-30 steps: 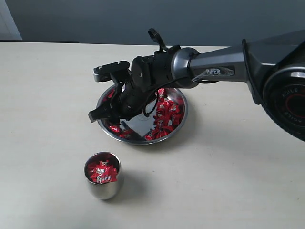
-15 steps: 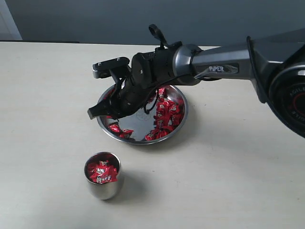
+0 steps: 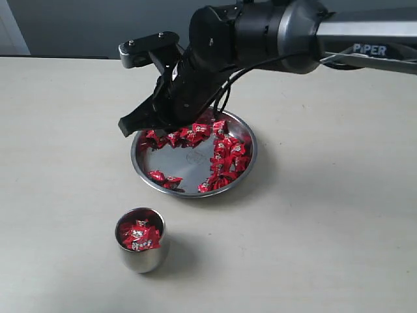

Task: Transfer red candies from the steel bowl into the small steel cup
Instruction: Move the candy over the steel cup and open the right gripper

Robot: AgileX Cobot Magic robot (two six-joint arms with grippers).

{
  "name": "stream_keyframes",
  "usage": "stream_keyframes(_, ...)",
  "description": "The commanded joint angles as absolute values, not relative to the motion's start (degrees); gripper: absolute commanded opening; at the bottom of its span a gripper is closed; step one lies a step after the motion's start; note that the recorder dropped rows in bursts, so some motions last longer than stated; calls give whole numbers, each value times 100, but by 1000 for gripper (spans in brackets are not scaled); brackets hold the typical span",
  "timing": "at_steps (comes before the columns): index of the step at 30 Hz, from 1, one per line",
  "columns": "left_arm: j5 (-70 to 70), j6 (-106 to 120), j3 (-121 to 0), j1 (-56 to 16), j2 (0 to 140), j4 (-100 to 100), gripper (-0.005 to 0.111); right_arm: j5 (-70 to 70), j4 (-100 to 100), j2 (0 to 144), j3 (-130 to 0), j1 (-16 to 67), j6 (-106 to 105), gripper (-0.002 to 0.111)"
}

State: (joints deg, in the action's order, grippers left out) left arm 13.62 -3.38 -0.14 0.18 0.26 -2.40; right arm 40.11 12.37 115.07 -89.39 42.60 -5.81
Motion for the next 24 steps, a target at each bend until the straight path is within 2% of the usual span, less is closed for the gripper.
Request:
stream_keyframes(1, 1329, -350, 0, 42, 0, -254, 0, 4761, 1232, 11234, -8935, 4315, -877, -1)
stream_keyframes(8, 1329, -350, 0, 42, 0, -254, 0, 5598, 1532, 11178, -8935, 4699, -1518, -1)
stream_keyframes(16, 1329, -350, 0, 42, 0, -254, 0, 5887, 1598, 11081, -8935, 5141, -1593, -1)
stream_keyframes(24, 1329, -350, 0, 42, 0, -254, 0, 6261, 1999, 11042, -8935, 5215, -1849, -1)
